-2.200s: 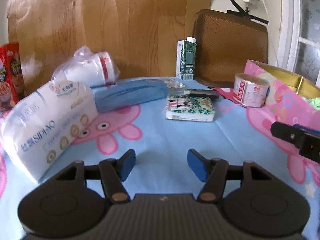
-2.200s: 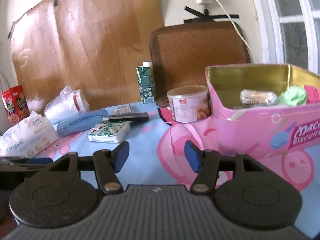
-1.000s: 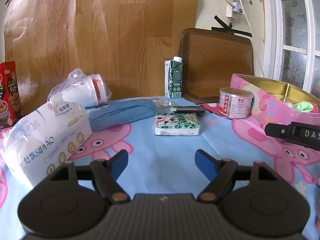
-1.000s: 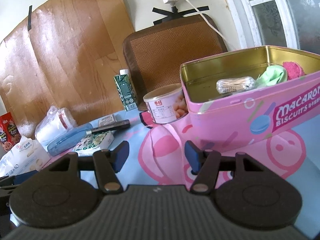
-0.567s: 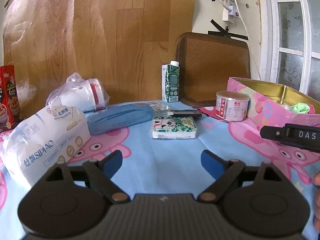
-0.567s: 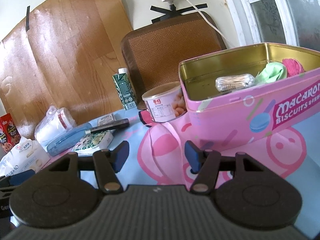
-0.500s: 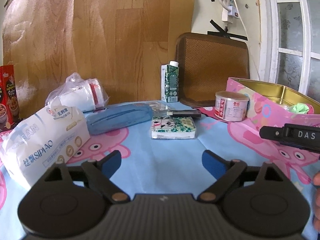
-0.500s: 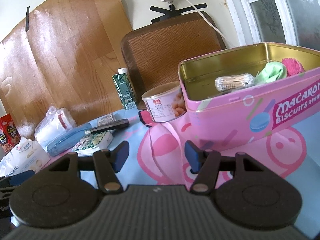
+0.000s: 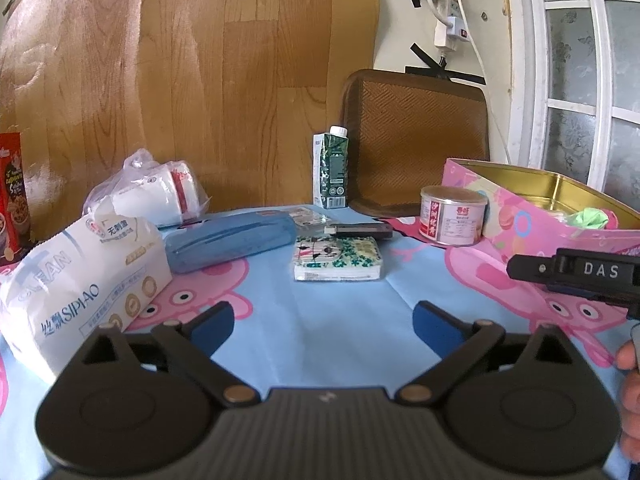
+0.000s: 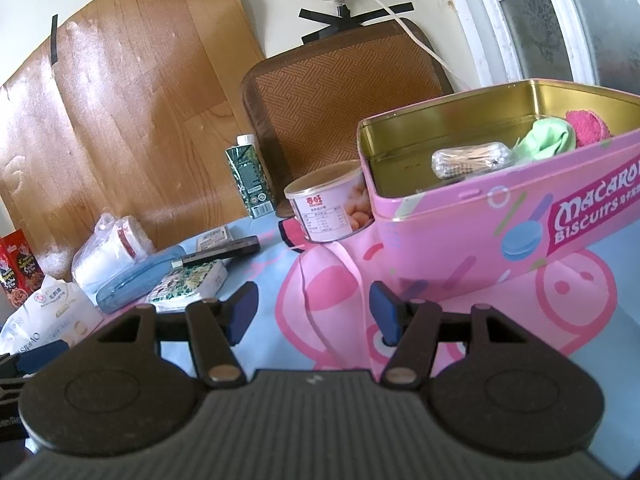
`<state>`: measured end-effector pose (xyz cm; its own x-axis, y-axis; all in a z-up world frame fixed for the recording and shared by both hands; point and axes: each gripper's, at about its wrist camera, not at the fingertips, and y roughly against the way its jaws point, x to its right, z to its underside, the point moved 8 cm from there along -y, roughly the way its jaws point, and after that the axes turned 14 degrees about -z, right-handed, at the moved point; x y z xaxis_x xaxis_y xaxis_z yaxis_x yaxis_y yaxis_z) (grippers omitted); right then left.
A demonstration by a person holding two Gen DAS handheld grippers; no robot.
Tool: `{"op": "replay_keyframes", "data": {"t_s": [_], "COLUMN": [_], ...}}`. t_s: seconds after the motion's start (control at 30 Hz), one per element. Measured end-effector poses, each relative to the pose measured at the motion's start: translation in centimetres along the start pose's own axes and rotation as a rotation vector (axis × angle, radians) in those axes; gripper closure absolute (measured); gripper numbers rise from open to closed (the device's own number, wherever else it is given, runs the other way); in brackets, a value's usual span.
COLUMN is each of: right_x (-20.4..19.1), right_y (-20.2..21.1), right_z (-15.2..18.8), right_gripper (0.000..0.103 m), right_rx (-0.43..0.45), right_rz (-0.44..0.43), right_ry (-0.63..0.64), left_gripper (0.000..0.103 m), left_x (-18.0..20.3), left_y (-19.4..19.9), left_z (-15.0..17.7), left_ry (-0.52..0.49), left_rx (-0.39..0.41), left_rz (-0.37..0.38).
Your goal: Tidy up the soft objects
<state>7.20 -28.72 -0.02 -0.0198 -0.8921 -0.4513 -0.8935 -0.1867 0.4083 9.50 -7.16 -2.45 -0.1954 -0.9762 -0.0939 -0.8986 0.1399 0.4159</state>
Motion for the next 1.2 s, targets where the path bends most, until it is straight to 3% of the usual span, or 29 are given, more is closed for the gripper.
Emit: {"op": "replay_keyframes", "data": {"t_s": [1.2], "right_x": [0.1], "right_y": [-0.01], "right_z": [-0.02], "right_gripper": [0.039], "right_rx": [0.002], "right_rz": [0.003], "right_ry": [-0.005], "left_gripper": [0.001], "left_x": [0.01], "left_y": [0.2], "left_z": [-0.11], "left_ry": [0.01], "left_rx": [0.008], "left_rz": [0.003]}}
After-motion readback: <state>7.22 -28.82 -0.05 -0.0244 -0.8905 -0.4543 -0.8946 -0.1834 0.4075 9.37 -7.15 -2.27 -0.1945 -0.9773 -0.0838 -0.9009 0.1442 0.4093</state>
